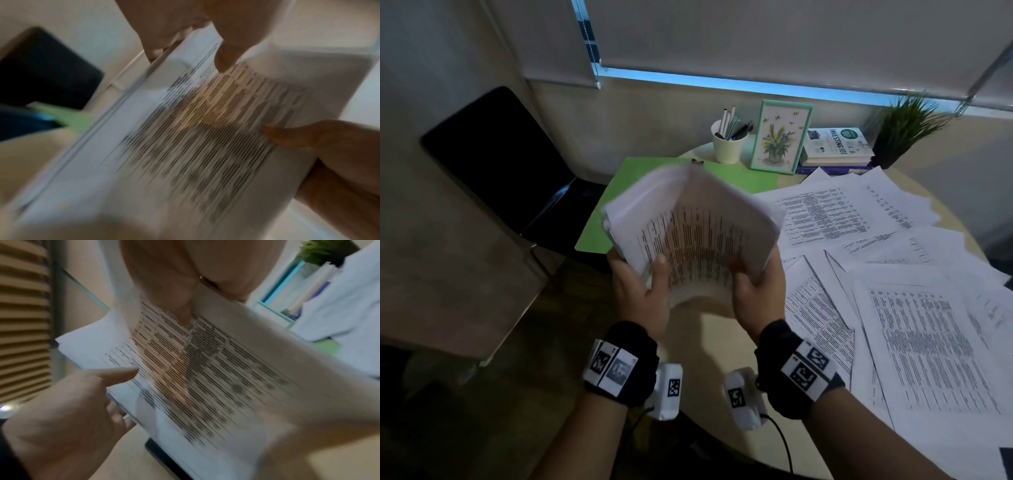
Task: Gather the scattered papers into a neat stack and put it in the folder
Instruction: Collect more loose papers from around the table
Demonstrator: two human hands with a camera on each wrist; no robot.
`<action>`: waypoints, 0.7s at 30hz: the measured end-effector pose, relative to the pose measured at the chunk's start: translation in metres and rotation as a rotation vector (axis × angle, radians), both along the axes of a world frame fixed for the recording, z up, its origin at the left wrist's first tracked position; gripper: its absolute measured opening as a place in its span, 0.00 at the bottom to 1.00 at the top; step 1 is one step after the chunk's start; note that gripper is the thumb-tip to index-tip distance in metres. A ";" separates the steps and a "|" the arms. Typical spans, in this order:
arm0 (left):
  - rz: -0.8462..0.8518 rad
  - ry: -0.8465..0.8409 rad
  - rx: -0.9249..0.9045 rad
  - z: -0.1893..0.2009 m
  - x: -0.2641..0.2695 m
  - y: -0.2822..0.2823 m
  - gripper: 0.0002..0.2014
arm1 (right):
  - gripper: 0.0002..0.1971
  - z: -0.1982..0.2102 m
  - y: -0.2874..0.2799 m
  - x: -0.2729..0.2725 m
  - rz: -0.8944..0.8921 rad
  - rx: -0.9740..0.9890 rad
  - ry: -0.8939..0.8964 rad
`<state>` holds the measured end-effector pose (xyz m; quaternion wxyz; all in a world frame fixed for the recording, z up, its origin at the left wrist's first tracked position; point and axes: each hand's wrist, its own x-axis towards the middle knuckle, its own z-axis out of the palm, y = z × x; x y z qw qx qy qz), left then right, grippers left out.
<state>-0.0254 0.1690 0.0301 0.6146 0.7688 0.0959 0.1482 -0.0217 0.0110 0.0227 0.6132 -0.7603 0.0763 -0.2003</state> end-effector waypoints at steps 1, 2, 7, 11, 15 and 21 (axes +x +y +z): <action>-0.017 0.054 -0.012 -0.009 -0.002 0.002 0.26 | 0.11 -0.011 0.000 -0.002 0.009 0.005 0.066; -0.027 0.097 -0.027 -0.017 -0.003 0.002 0.26 | 0.09 -0.021 0.000 -0.004 0.015 0.018 0.127; 0.016 0.106 -0.082 -0.015 0.002 -0.013 0.27 | 0.11 -0.019 0.007 0.007 -0.005 0.074 0.142; 0.052 0.062 -0.134 0.001 0.009 -0.021 0.31 | 0.10 0.007 0.009 0.015 -0.014 0.092 -0.004; 0.108 0.006 -0.126 -0.013 0.004 -0.006 0.23 | 0.11 -0.002 0.002 0.008 -0.080 0.194 0.030; 0.048 0.060 -0.090 -0.022 0.002 0.005 0.22 | 0.08 -0.023 -0.009 0.000 0.022 0.233 0.215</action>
